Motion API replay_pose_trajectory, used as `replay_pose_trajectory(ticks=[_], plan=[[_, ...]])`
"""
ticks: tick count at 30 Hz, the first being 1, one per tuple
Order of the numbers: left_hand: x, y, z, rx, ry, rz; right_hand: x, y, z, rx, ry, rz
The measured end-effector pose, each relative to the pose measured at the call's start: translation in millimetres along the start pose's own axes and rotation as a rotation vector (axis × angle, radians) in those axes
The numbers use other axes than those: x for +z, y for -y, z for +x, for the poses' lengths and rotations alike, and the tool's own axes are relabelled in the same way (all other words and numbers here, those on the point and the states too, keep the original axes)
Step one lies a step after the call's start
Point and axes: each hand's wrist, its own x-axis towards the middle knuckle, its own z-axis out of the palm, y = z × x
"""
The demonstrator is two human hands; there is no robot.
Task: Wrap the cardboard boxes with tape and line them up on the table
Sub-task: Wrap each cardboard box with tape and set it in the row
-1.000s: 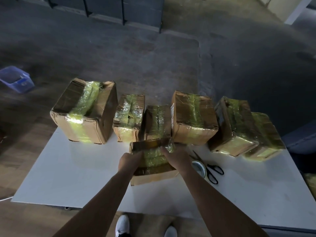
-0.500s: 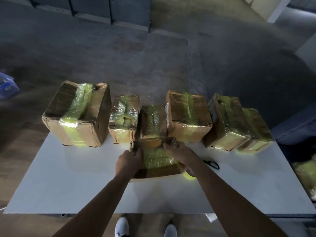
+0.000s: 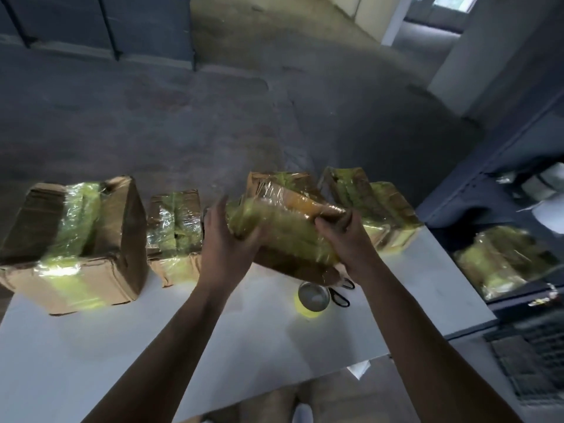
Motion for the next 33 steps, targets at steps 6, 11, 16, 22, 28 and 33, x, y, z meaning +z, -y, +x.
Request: replay_pose_trajectory(ticks=[6, 11, 16, 22, 28, 33], plan=[[51.0, -18.2, -7.0, -0.119, 0.064, -0.207, -32.9, 6.9, 3.8, -0.032, -0.315, 0.059], [131.6, -36.5, -7.7, -0.173, 0.183, -0.304, -65.4, 5.5, 16.9, -0.051, -0.261, 0.105], [206.7, -50.3, 1.2, -0.169, 0.09, -0.218, -146.3, -5.2, 43.7, -0.231, -0.245, -0.26], [310.4, -66.9, 2.8, -0.194, 0.152, -0.178, -251.5, -28.4, 80.7, -0.304, -0.067, -0.294], [398.5, -85.7, 16.1, -0.152, 0.168, -0.074, -318.5, -55.1, 121.6, -0.202, -0.209, -0.376], [452.0, -89.3, 27.7, -0.171, 0.146, 0.017, -346.2, -72.3, 159.7, -0.154, -0.271, -0.44]])
